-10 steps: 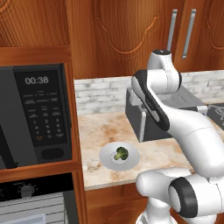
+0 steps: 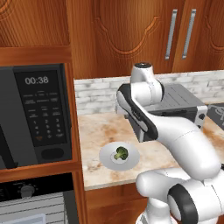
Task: Place the broccoli on the rack of the oven.
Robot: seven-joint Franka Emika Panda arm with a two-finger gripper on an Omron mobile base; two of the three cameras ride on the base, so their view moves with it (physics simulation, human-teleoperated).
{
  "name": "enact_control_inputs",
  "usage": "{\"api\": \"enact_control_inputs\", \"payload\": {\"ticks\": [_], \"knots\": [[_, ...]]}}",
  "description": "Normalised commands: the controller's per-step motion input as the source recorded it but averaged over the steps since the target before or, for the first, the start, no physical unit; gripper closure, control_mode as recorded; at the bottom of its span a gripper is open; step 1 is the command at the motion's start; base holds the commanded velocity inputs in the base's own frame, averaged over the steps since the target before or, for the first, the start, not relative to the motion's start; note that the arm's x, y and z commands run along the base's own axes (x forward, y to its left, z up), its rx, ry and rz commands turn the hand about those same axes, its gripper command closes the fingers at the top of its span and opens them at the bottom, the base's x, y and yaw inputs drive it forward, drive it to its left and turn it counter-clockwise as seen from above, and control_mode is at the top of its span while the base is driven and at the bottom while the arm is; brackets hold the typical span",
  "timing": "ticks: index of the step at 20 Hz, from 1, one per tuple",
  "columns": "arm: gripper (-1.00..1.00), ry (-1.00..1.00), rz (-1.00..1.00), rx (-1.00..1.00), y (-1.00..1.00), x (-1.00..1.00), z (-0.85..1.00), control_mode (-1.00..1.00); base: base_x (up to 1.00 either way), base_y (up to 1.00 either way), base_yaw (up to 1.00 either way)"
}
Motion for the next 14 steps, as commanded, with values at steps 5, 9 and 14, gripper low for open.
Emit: {"api": "enact_control_inputs", "payload": {"ticks": [5,9,14], "knots": [[-1.00,0.00,-0.11,0.00,0.46,0.00,-0.93,-1.00,0.00,0.00,0.00],[-1.00,0.00,-0.11,0.00,0.45,0.01,-0.75,-1.00,0.00,0.00,0.00],[-1.00,0.07,-0.13,0.03,0.10,0.05,-0.79,-1.00,0.00,0.00,0.00]]}}
